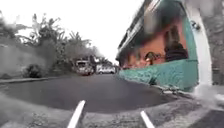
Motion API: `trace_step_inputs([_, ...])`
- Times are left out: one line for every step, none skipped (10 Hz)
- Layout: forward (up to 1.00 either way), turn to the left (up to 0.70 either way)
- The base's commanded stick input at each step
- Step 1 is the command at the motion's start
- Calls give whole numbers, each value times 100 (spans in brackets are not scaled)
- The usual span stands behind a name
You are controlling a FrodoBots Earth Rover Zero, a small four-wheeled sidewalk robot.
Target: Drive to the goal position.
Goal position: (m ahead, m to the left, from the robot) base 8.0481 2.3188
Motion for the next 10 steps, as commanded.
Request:
trace_step_inputs([70, 1])
trace_step_inputs([70, 6])
trace_step_inputs([70, 12])
trace_step_inputs([70, 8])
trace_step_inputs([70, 3])
trace_step_inputs([70, 0])
trace_step_inputs([70, 0])
trace_step_inputs([70, 0])
trace_step_inputs([70, 8])
trace_step_inputs([70, -2])
